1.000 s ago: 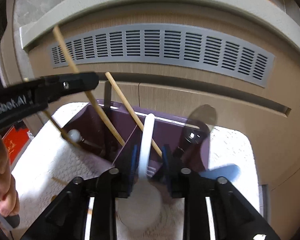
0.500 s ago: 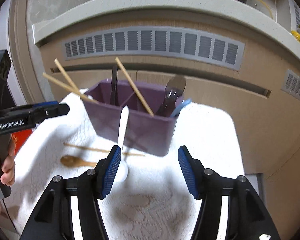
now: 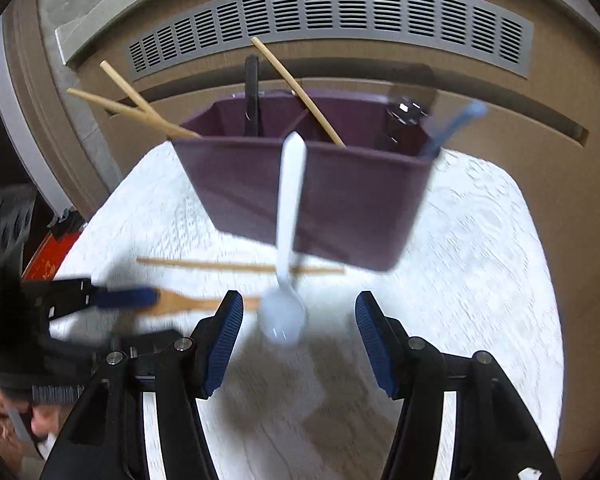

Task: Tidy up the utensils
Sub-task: 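Grasp the wooden spoon with the left tool while the right tool holds the white spoon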

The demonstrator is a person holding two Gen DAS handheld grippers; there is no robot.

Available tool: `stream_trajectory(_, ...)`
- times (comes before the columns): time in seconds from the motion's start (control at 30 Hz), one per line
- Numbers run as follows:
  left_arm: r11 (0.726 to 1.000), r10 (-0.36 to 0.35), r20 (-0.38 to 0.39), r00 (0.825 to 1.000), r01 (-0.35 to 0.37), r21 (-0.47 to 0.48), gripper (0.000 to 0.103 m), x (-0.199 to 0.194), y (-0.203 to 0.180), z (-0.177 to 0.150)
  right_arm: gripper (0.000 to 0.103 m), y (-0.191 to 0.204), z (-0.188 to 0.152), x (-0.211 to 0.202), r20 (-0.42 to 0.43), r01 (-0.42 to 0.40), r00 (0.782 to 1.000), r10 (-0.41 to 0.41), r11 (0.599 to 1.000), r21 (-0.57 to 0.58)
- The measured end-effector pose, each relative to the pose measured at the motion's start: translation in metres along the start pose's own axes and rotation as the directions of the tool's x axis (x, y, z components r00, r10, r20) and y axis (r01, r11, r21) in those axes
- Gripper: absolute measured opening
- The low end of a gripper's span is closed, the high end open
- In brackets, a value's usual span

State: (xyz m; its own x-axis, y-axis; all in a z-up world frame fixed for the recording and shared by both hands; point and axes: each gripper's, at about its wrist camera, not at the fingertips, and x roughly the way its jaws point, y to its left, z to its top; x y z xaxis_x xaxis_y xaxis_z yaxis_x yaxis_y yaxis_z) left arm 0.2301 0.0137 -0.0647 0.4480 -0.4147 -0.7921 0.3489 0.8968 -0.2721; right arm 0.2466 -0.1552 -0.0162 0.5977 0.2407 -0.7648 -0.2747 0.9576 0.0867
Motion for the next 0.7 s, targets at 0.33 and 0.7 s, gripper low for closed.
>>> stream_trajectory(0.33, 0.999, -0.021, -0.005, 1.000, 0.021, 0.025, 0.057, -0.013, 0.000, 0.003, 0.006, 0.024, 0.022, 0.024, -0.017, 0.029, 0.999, -0.031, 0.996, -0.083)
stream_trajectory(0.7, 0.993, -0.118, -0.135, 0.984, 0.116, -0.025, 0.060, 0.002, 0.003, 0.002, 0.007, -0.024, -0.015, -0.049, 0.001, 0.025, 1.000, -0.025, 1.000, -0.013)
